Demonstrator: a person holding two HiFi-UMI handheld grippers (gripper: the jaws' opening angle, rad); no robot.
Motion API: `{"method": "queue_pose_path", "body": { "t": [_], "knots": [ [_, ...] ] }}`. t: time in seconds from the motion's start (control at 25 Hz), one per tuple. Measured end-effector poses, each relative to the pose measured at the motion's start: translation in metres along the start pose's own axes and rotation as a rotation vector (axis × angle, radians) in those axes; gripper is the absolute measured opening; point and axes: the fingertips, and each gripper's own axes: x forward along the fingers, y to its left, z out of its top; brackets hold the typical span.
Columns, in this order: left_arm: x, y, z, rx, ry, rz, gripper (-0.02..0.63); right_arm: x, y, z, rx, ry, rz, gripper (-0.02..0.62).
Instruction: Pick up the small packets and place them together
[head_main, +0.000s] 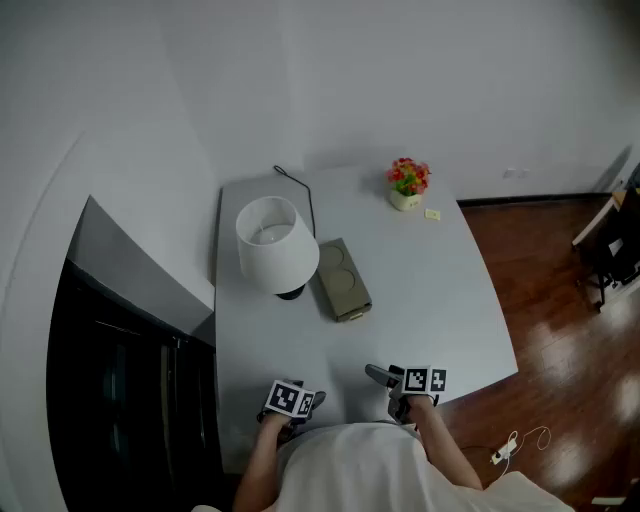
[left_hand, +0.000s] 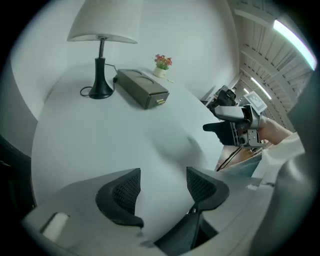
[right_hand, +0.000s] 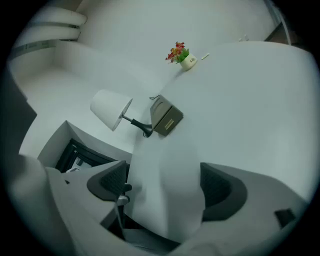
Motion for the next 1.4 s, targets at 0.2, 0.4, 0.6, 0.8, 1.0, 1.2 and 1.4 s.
{"method": "queue_pose_path", "body": {
  "t": [0.2, 0.4, 0.6, 0.8, 1.0, 1.2, 1.4],
  "knots": [
    [-0.013, -0.001, 0.031, -0.009, -0.094, -0.040, 0.284, 0.014, -0.005, 0.013, 0.077, -0.049, 0.046, 0.460],
    [-0.034, -0.003, 0.077, 0.036, -0.264, -0.048, 0.270, 0.037, 0.002, 0.040, 0.212, -0.148, 0.181, 0.460],
    [-0.054, -0.005, 0.108, 0.135, -0.394, 0.011, 0.268, 0.063, -0.005, 0.076, 0.386, -0.283, 0.303, 0.460],
    [-0.087, -0.016, 0.139, 0.116, -0.576, 0.020, 0.270, 0.086, -0.007, 0.100, 0.527, -0.341, 0.330, 0.460],
    [-0.104, -0.010, 0.139, 0.114, -0.641, 0.077, 0.270, 0.112, -0.016, 0.116, 0.652, -0.406, 0.373, 0.460],
    [-0.103, -0.008, 0.129, 0.104, -0.620, 0.095, 0.270, 0.126, -0.020, 0.127, 0.749, -0.459, 0.380, 0.373],
    [-0.101, -0.011, 0.121, 0.113, -0.603, 0.094, 0.270, 0.134, -0.037, 0.119, 0.728, -0.450, 0.331, 0.215]
  ]
}}
